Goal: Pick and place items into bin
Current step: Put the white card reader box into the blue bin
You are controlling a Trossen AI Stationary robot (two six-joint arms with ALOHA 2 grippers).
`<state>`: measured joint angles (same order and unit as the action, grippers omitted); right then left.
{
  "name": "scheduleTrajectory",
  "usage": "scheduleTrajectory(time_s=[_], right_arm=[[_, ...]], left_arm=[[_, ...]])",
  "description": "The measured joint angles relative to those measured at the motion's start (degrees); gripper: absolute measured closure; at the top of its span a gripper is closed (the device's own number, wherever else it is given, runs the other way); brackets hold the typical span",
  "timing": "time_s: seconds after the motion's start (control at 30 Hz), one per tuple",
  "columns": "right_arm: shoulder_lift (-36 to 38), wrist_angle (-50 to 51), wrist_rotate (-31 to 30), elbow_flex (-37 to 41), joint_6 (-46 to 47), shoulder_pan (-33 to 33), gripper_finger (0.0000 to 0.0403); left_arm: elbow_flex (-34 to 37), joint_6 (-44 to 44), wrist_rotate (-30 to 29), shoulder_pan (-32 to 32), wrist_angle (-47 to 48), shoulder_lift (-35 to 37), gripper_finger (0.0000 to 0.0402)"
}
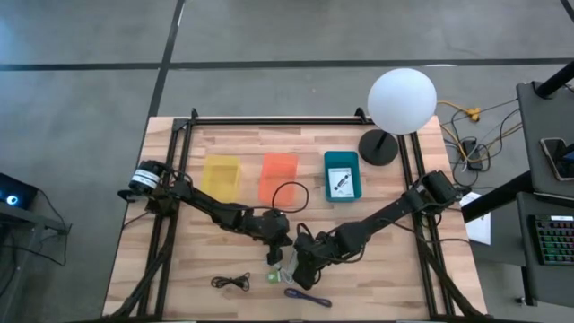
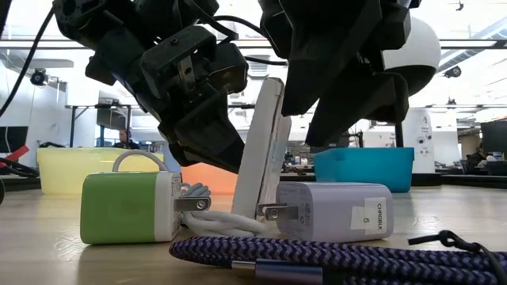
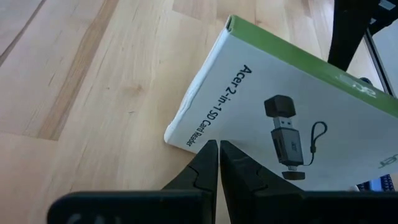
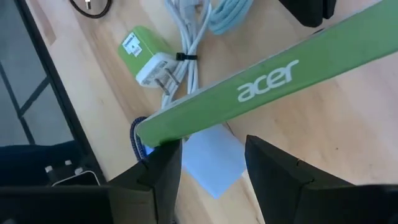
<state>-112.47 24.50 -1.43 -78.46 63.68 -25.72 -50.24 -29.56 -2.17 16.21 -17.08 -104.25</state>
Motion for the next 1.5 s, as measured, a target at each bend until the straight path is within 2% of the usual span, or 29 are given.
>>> scheduleTrajectory(time_s=[0.47, 0.77, 0.9, 1.5], right_arm=[[0.7, -0.6, 4.9, 0.0, 0.6, 0.4, 0.0234], [0.8, -1.2, 5.0, 0.0, 3.4, 2.1, 0.0165], [0.8, -1.4, 4.9, 0.0, 3.7, 2.7, 0.0149], [1.3, -4.2, 6.6, 0.0, 8.8, 2.9, 0.0144]], left_arm=[[0.0, 0.5, 0.0, 0.0, 0.0, 0.0, 0.04], [0.0, 0.5, 0.0, 0.0, 0.0, 0.0, 0.04], [0.0, 0.5, 0.0, 0.0, 0.0, 0.0, 0.04], [0.1, 0.5, 0.0, 0.0, 0.0, 0.0, 0.04]])
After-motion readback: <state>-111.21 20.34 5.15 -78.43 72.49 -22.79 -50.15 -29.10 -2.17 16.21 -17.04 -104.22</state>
